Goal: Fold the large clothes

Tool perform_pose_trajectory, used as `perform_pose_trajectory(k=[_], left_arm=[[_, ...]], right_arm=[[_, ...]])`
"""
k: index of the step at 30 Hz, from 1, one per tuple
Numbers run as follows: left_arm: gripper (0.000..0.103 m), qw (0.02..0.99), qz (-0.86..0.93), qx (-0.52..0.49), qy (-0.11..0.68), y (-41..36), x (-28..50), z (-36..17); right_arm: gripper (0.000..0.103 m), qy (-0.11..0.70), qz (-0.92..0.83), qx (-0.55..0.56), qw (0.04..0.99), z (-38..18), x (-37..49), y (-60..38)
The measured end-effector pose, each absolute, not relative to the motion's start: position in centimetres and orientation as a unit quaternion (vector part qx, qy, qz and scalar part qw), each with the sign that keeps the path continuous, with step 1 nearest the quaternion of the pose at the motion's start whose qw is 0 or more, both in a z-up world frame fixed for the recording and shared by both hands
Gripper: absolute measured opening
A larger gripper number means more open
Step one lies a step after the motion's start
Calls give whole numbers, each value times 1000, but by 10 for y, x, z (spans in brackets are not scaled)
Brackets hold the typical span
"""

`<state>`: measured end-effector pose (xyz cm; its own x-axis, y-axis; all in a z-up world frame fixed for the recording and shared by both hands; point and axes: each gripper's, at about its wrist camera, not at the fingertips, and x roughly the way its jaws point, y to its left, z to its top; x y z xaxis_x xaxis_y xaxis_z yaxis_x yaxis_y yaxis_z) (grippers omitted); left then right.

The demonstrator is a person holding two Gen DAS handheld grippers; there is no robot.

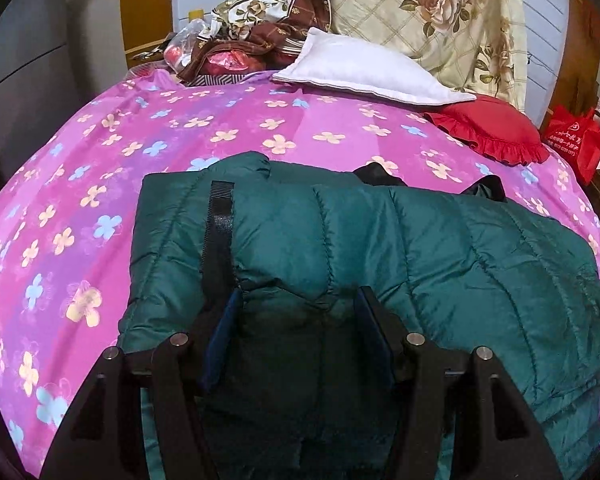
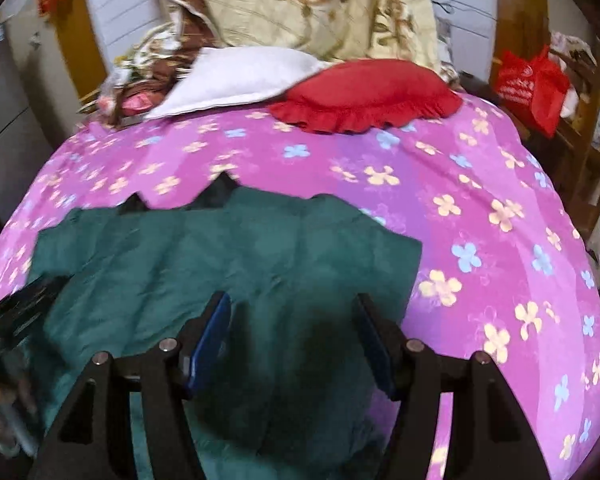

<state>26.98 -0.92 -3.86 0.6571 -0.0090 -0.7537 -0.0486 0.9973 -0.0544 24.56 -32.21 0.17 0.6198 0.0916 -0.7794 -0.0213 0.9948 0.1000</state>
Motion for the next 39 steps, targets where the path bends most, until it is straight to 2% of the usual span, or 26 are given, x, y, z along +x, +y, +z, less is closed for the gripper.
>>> perform_pose_trajectory(k=[12, 20, 23, 28, 39], left_arm=[[45, 916, 9, -18, 401, -19, 265, -43], [45, 916, 10, -19, 401, -20, 265, -44], [46, 917, 10, -22, 398, -20, 263, -43], [46, 910, -9, -40, 412, -9, 257, -33], [46, 909, -11, -74, 410, 33, 205, -2]], right_arm=[[66, 463, 37, -12, 885, -45, 230, -313], [67, 446, 35, 38, 893, -20, 209, -328], [67, 458, 28, 31, 888, -27, 209, -330], [74, 472, 12, 35, 881, -50, 218, -333], [77, 451, -3, 77, 889, -21, 187, -339]])
